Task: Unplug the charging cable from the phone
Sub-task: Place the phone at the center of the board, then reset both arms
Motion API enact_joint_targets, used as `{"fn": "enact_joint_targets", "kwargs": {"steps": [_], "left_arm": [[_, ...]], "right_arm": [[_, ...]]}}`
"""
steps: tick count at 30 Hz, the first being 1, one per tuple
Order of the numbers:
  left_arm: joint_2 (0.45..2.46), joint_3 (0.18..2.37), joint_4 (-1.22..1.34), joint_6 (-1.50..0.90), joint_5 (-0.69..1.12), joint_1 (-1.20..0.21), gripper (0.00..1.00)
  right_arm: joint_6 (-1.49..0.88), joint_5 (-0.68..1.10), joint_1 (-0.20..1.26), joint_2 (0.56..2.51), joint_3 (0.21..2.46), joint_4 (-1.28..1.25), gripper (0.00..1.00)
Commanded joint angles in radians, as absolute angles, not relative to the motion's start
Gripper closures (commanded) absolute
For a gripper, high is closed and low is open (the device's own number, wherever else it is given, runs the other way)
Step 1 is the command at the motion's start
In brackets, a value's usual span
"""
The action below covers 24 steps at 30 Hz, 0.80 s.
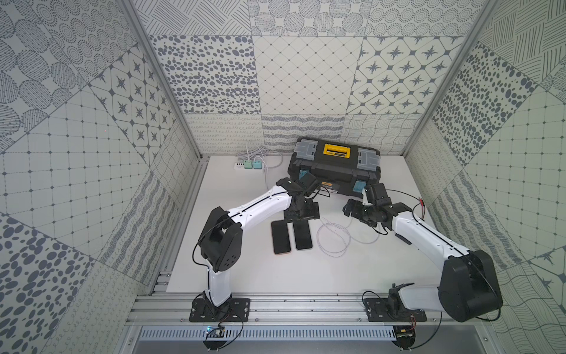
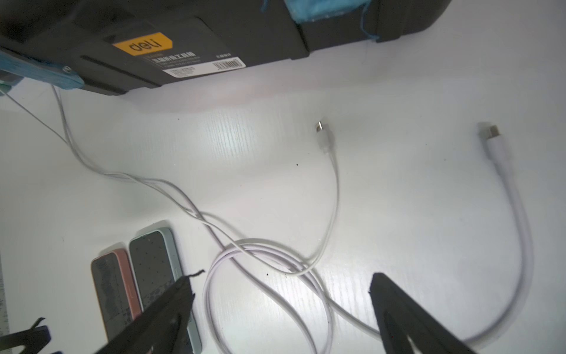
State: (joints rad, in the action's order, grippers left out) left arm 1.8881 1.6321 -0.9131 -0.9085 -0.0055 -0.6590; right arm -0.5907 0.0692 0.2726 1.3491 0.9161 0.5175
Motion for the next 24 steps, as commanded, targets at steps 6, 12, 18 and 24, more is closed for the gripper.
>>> {"fn": "enact_joint_targets", "kwargs": {"steps": [6,12,18,24], "left_arm": [[1.616,1.495,-0.836,-0.703,-0.202,-0.486,0.01],[1.454,1.256,-0.598,-0.468,-0.321,-0.396,0.01],[1.292,0.979,-0.29,-0.393,-0.263,-0.254,0.01],[1.278,0.857,-0.2,-0.286,-0.308,-0.179,0.01]], "right_arm": [[-0.532,-0.088,0.268,1.336,1.037,0.569,0.03],[-0.445,-0.343,0.268,1.34,1.047,0.537,0.03],[-0.335,-0.492,0.267,1.346,1.029,0.467,0.03],[-0.25,-0.605,0.257,1.253,0.852,0.252,0.03]]}}
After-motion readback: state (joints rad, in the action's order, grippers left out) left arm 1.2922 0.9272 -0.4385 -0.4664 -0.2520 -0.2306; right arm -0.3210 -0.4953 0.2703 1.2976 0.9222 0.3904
